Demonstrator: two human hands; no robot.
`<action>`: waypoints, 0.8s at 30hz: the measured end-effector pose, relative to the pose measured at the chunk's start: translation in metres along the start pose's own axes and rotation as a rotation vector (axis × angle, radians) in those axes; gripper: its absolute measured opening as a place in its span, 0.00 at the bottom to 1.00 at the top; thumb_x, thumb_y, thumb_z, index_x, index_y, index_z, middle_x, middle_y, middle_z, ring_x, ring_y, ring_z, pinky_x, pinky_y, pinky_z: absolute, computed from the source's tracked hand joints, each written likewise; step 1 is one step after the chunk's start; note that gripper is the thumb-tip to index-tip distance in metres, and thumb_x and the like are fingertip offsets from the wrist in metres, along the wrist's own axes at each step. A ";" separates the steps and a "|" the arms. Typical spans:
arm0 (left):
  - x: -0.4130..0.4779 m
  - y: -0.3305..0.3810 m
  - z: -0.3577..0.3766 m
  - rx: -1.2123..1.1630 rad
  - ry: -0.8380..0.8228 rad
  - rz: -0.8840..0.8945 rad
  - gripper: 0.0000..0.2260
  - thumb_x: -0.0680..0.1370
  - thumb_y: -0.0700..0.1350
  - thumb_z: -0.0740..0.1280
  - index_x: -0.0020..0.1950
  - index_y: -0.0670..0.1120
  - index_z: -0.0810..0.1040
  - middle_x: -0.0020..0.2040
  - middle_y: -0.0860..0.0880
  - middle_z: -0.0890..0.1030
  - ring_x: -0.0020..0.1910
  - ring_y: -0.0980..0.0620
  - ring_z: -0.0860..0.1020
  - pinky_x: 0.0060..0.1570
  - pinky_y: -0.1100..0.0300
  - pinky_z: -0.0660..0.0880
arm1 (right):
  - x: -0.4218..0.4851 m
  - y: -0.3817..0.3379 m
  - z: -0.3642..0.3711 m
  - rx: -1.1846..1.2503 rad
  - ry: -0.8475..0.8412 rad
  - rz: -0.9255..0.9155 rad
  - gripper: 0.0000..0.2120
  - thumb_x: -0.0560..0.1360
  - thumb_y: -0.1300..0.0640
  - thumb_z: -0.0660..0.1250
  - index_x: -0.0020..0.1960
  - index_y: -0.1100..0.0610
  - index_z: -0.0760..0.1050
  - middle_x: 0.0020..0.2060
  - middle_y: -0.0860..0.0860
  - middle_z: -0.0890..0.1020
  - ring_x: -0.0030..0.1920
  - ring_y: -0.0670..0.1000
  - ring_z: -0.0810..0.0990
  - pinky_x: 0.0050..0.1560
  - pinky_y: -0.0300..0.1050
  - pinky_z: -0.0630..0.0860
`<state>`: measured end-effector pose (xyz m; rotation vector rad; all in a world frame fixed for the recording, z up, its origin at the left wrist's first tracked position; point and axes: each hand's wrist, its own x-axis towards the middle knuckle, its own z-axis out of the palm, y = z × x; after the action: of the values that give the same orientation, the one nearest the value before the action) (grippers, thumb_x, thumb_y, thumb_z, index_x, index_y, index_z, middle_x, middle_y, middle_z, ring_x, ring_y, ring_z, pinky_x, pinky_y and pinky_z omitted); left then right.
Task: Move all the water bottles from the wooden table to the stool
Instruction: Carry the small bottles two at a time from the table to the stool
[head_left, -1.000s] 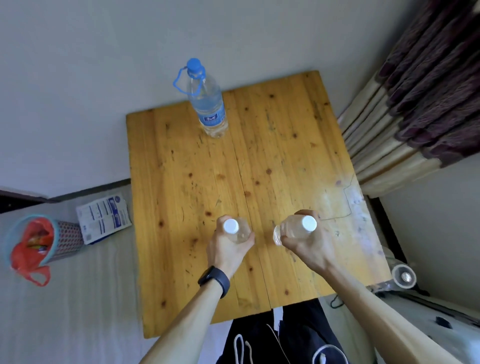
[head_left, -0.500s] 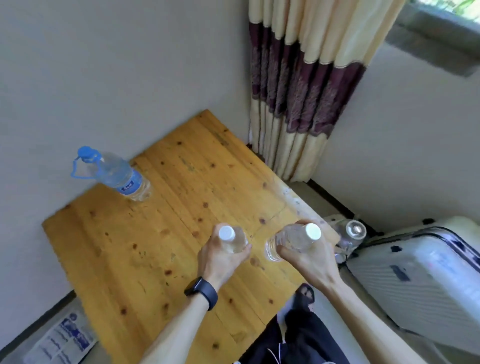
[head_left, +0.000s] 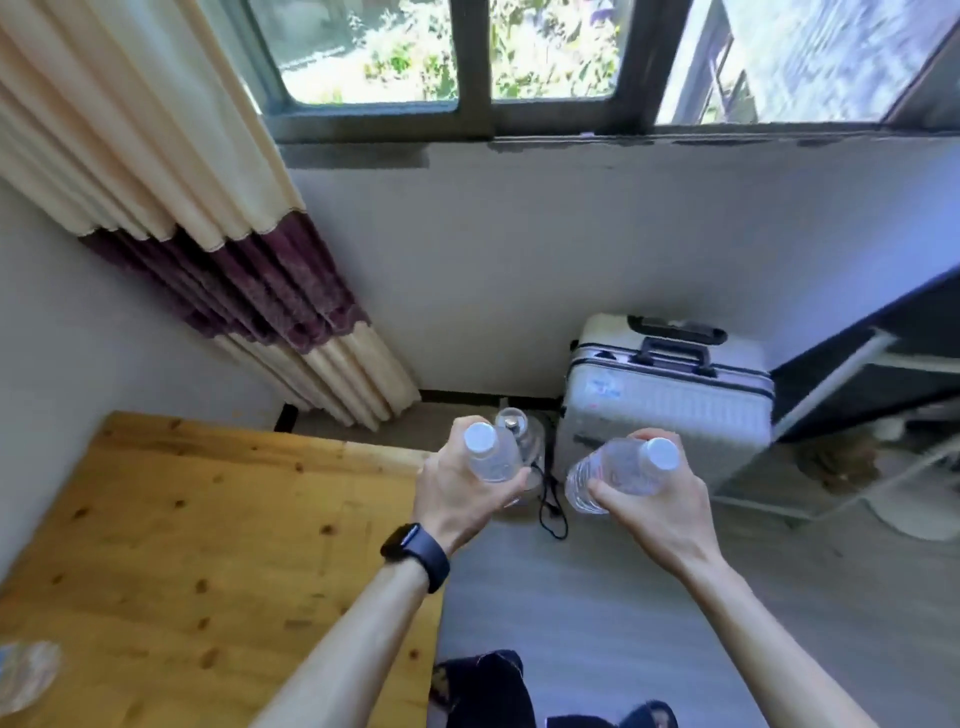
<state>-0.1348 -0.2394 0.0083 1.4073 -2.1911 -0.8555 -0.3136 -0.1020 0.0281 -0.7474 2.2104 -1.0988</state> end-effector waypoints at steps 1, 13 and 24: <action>-0.001 0.022 0.016 -0.011 -0.025 0.022 0.26 0.64 0.62 0.77 0.55 0.55 0.72 0.42 0.58 0.81 0.42 0.53 0.81 0.41 0.59 0.76 | -0.001 0.012 -0.023 0.011 0.032 0.011 0.25 0.64 0.50 0.79 0.54 0.44 0.69 0.43 0.39 0.81 0.45 0.35 0.78 0.38 0.29 0.70; -0.072 0.277 0.219 -0.008 -0.465 0.365 0.27 0.63 0.68 0.73 0.56 0.57 0.74 0.43 0.60 0.82 0.43 0.58 0.81 0.45 0.63 0.76 | -0.069 0.185 -0.276 0.150 0.444 0.278 0.25 0.61 0.51 0.80 0.51 0.43 0.69 0.35 0.38 0.82 0.38 0.39 0.80 0.39 0.40 0.76; -0.171 0.473 0.407 0.095 -0.963 0.760 0.24 0.62 0.64 0.74 0.52 0.57 0.70 0.42 0.58 0.82 0.44 0.54 0.81 0.46 0.56 0.79 | -0.165 0.308 -0.426 0.340 1.047 0.592 0.25 0.62 0.53 0.81 0.51 0.45 0.71 0.42 0.32 0.82 0.40 0.36 0.80 0.41 0.33 0.74</action>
<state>-0.6314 0.1751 0.0304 0.0084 -3.1095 -1.2504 -0.5626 0.3899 0.0285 0.7877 2.5967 -1.6638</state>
